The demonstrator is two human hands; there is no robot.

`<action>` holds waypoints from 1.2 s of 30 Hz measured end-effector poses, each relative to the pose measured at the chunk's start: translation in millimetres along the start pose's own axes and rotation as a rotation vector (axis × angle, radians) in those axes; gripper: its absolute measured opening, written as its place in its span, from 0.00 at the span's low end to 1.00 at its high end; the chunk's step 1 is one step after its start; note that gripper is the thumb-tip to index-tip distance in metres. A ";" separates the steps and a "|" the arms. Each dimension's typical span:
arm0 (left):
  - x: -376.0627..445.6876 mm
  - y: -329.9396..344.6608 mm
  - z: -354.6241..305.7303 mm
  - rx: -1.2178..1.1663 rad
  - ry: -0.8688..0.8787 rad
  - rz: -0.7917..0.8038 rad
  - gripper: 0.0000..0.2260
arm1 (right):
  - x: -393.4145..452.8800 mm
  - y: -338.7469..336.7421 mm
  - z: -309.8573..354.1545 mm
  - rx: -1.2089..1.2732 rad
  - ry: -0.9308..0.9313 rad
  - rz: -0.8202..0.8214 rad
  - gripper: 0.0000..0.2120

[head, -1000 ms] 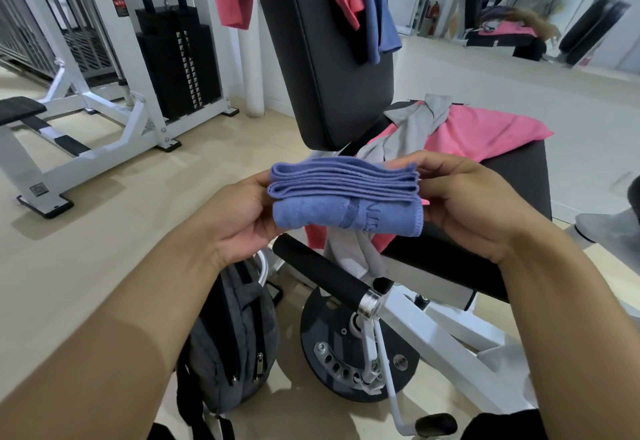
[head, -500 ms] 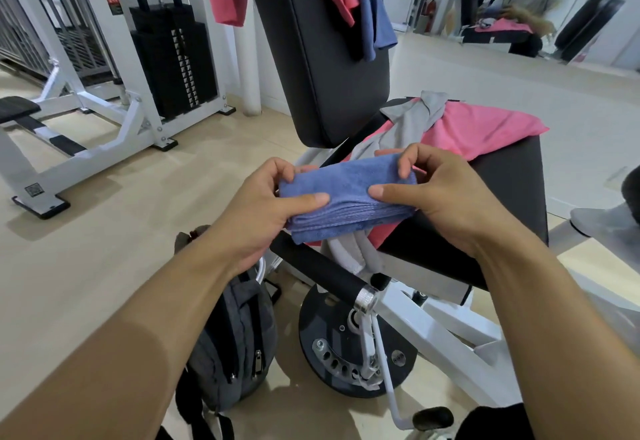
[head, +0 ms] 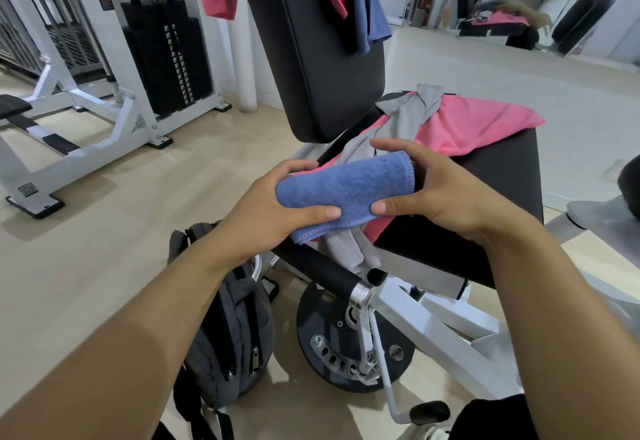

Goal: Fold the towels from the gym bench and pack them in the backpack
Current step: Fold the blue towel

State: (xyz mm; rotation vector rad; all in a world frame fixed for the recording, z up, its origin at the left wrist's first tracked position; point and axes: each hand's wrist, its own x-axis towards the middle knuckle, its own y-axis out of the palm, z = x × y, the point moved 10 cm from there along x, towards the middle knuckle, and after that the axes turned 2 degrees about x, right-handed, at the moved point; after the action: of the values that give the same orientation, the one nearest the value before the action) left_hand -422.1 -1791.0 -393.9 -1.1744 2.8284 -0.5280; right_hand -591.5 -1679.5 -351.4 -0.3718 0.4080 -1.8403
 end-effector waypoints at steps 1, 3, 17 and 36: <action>0.0 -0.9 -0.6 0.029 0.006 -0.020 0.33 | 0.5 0.8 -1.0 -0.016 0.008 0.004 0.40; 0.8 -3.8 -1.7 0.056 0.015 -0.062 0.28 | 2.5 -0.7 -1.7 -0.058 0.017 -0.006 0.38; -16.2 -8.5 -47.3 0.242 0.113 0.097 0.33 | -8.1 7.6 56.2 0.312 -0.207 -0.096 0.34; -28.5 -52.4 -5.6 -0.561 -0.109 -0.373 0.17 | -10.0 96.5 61.4 -0.334 -0.225 0.049 0.26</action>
State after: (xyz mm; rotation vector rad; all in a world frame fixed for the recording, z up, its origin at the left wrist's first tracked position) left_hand -367.0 -1804.0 -374.5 -1.7646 2.7452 0.3536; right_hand -479.6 -1702.9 -341.2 -0.7821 0.5639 -1.6602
